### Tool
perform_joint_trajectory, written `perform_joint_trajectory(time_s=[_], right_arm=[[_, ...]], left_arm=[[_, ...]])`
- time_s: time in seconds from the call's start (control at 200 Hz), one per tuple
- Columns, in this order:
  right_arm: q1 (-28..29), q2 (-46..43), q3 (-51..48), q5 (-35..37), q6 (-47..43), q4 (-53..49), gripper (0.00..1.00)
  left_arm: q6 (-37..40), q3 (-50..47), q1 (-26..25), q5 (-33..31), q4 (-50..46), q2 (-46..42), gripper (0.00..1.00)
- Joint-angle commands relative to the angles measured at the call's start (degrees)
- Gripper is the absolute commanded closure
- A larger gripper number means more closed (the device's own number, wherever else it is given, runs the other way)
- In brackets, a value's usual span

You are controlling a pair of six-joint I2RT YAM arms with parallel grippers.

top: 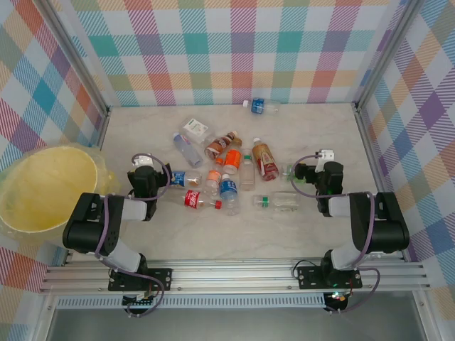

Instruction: Put the plastic bottles in the bin

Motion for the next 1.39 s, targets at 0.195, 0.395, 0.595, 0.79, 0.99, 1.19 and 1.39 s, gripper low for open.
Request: perform_joint_trajectory(time_s=[0.195, 0.395, 0.595, 0.79, 0.99, 1.19, 1.39], right_arm=[[-0.1, -0.2, -0.2, -0.7, 0.3, 1.5, 0.0], [-0.1, -0.2, -0.3, -0.7, 0.3, 1.5, 0.0], [-0.1, -0.2, -0.2, -0.7, 0.4, 1.5, 0.0], [-0.1, -0.3, -0.2, -0.7, 0.3, 1.6, 0.0], [-0.1, -3.2, 0.7, -0.7, 0.2, -2.2, 0.0], [-0.1, -11.3, 7.7, -0.6, 1.7, -21.9, 0.0], [-0.1, -12.6, 17.0, -0.2, 15.1, -44.6, 0.0]], left_arm=[[0.6, -0.5, 0.5, 0.4, 1.8, 0.1, 0.0], [0.7, -0.5, 0.5, 0.3, 1.7, 0.2, 0.0], [0.7, -0.5, 0.5, 0.3, 1.7, 0.2, 0.0], [0.7, -0.5, 0.5, 0.3, 1.8, 0.1, 0.0], [1.4, 4.0, 0.5, 2.2, -10.0, -3.7, 0.0], [-0.6, 12.6, 0.1, 2.1, -24.6, -10.4, 0.0], [-8.8, 21.5, -2.6, -0.9, -41.3, -12.3, 0.0]])
